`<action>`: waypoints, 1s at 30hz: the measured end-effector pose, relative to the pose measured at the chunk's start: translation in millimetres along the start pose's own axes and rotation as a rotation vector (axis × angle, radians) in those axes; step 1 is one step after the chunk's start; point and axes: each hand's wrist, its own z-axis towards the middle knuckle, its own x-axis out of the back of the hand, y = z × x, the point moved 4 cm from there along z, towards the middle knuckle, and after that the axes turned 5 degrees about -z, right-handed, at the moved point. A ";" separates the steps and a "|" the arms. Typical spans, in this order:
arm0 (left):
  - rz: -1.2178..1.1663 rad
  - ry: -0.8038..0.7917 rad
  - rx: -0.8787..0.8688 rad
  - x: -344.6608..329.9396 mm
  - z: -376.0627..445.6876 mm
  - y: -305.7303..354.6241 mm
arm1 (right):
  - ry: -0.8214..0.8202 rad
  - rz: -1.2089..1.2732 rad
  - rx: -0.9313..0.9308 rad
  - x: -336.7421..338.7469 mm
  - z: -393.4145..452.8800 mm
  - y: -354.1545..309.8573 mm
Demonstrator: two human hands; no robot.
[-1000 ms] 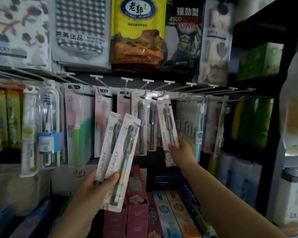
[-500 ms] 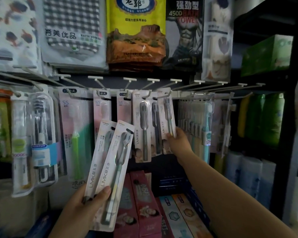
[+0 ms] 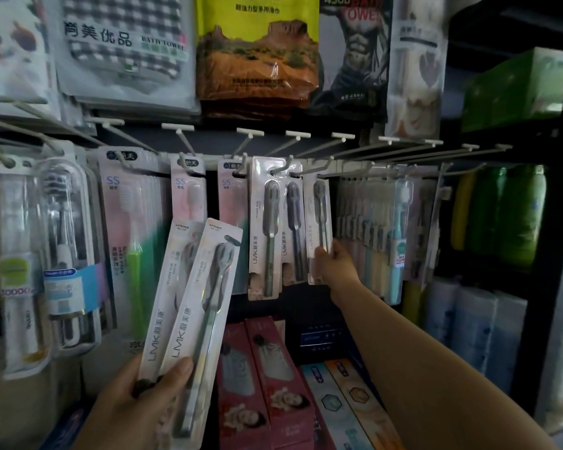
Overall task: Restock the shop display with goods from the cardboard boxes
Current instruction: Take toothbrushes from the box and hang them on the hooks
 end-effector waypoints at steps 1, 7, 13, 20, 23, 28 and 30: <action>-0.005 0.003 0.009 0.8 2.1 -1.3 | 0.013 -0.011 -0.007 -0.7 3.3 0.3; -0.044 -0.037 0.045 -6.9 6.9 -15.5 | 0.092 -0.234 -0.035 -3.7 3.5 23.5; -0.139 -0.070 0.087 -33.1 -0.7 -19.6 | 0.027 -0.180 0.243 2.0 -85.9 10.6; -0.122 -0.118 -0.003 -73.0 -9.3 -13.8 | -0.412 -0.115 0.225 -9.8 -168.4 0.4; -0.065 -0.091 0.017 -77.8 -9.1 -18.8 | -0.347 -0.105 0.166 3.7 -158.7 -0.7; -0.048 -0.066 0.030 -71.2 -6.9 -12.0 | -0.131 -0.326 0.148 40.6 -98.4 -7.0; -0.045 -0.096 0.023 -73.3 -6.3 -6.5 | -0.072 -0.414 0.170 48.4 -77.5 -14.9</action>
